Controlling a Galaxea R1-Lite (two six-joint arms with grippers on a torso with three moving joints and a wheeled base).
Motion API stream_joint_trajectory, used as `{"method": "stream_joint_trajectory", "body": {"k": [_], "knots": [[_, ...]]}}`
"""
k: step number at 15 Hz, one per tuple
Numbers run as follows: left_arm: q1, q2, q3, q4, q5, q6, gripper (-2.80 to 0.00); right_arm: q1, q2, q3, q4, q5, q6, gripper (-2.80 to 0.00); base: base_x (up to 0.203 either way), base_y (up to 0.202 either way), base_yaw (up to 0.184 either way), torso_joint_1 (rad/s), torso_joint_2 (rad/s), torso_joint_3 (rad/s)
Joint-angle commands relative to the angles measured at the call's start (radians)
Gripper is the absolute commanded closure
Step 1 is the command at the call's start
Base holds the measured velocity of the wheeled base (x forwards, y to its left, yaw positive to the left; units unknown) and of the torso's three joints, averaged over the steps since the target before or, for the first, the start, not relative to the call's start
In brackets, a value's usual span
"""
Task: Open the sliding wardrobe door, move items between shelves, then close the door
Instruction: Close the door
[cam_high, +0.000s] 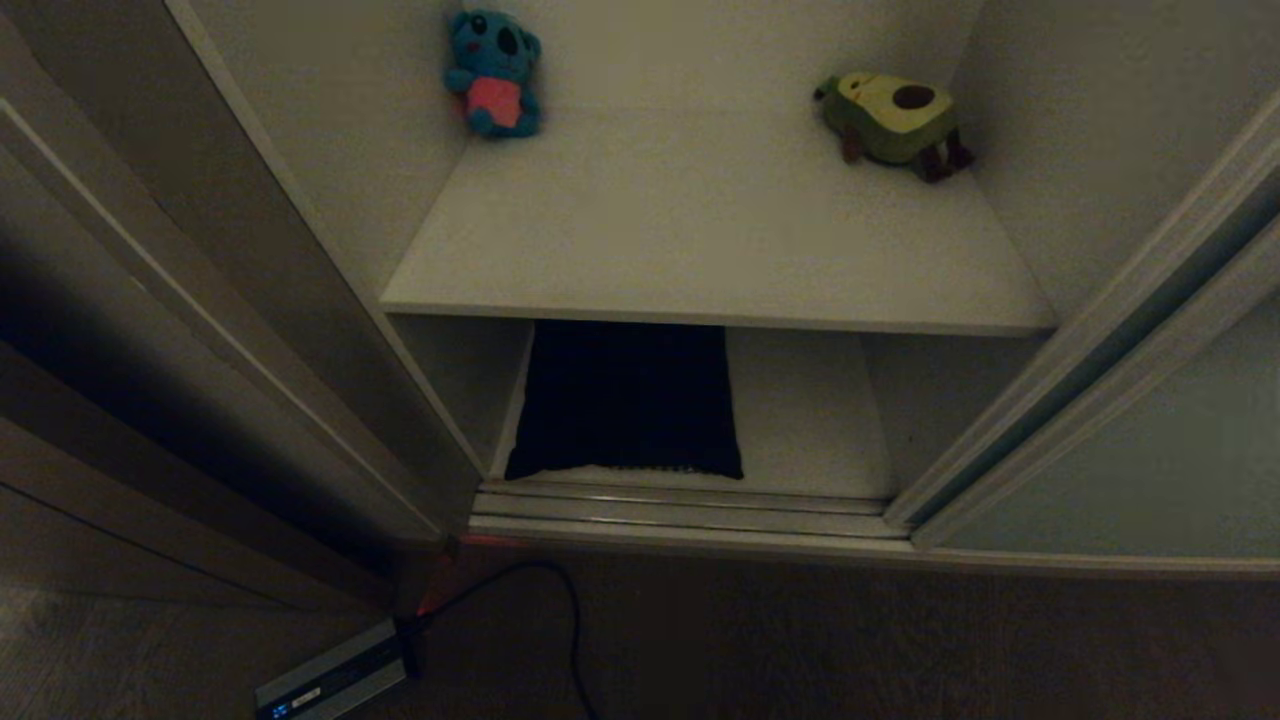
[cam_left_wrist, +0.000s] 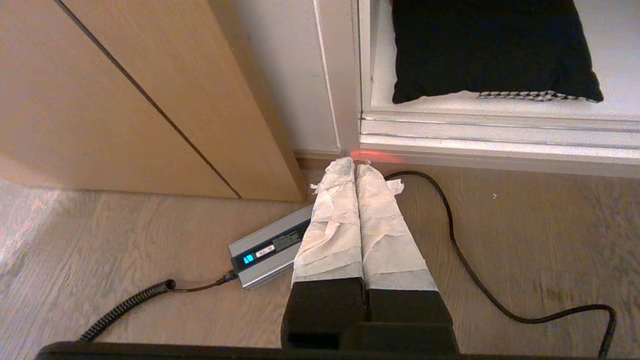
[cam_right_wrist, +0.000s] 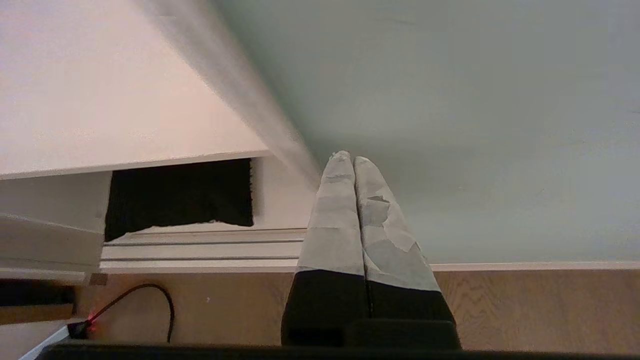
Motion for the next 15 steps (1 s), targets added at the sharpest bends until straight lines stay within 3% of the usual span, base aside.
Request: {"method": "stream_joint_trajectory", "body": {"k": [1,11,15], "knots": [[0.0,0.001,0.0,0.0,0.001,0.001,0.0,-0.004,0.001,0.002,-0.001,-0.007,0.002,0.0,0.0,0.0,0.0,0.0,0.0,0.0],[0.0,0.001,0.0,0.0,0.001,0.001,0.0,0.011,0.045,-0.007,-0.047,-0.012,0.0,0.0,0.0,0.0,0.0,0.0,0.0,0.0],[0.0,0.001,0.0,0.0,0.001,0.001,0.0,0.069,0.028,-0.005,-0.045,-0.024,0.0,0.0,0.0,0.0,0.0,0.0,0.0,0.0]]}}
